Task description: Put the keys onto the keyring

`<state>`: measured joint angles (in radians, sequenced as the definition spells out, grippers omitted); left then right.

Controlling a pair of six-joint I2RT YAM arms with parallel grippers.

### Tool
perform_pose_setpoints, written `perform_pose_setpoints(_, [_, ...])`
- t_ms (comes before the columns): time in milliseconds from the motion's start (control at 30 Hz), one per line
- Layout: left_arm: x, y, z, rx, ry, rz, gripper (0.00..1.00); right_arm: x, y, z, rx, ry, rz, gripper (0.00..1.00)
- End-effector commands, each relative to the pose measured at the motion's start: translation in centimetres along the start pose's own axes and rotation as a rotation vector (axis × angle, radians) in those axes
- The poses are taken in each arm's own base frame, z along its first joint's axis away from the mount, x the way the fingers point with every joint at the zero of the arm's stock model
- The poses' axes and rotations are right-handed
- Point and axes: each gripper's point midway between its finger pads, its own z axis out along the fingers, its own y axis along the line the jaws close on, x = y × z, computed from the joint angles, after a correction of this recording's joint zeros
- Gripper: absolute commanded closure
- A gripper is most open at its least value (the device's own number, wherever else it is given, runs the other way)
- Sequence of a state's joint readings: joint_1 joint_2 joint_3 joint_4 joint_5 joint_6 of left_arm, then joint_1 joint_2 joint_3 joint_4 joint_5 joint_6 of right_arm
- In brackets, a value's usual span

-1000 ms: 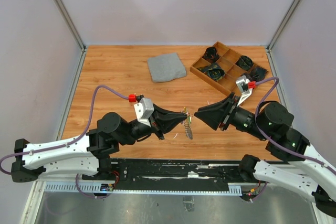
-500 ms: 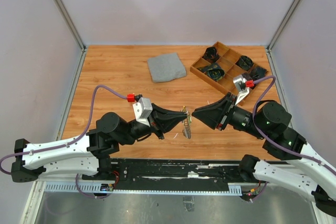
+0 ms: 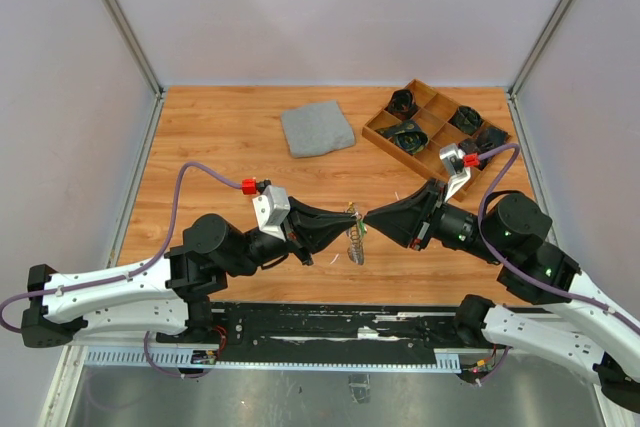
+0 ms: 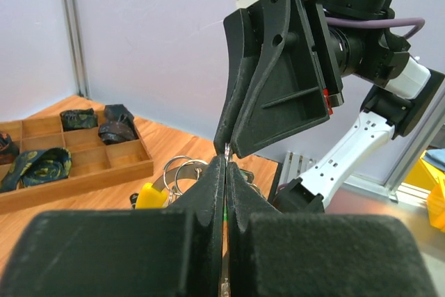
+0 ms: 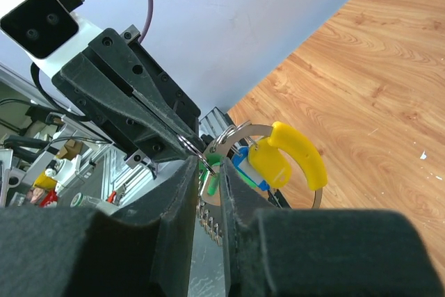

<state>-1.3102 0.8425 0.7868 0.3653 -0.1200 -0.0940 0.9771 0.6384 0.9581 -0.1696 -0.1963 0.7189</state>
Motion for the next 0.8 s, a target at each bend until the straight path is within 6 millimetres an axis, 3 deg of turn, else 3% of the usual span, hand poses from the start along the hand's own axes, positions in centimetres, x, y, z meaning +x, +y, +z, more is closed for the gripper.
perform_pose_setpoints(0, [-2.32, 0.03, 0.26, -0.003, -0.082, -0.002, 0.99, -0.48, 1.22, -0.03, -0.062, -0.028, -0.004, 0.79])
perform_pose_setpoints(133, [-2.42, 0.02, 0.28, -0.003, -0.084, -0.001, 1.00, -0.39, 1.37, 0.11, -0.071, -0.021, -0.002, 0.79])
perform_pose_setpoints(467, [-2.50, -0.03, 0.22, -0.001, -0.088, -0.003, 1.00, -0.78, 1.85, -0.23, -0.088, -0.035, -0.007, 0.99])
perform_pose_setpoints(767, [-2.71, -0.03, -0.04, 0.001, -0.094, -0.003, 0.99, -0.44, 1.06, -0.38, -0.040, -0.014, -0.003, 0.99])
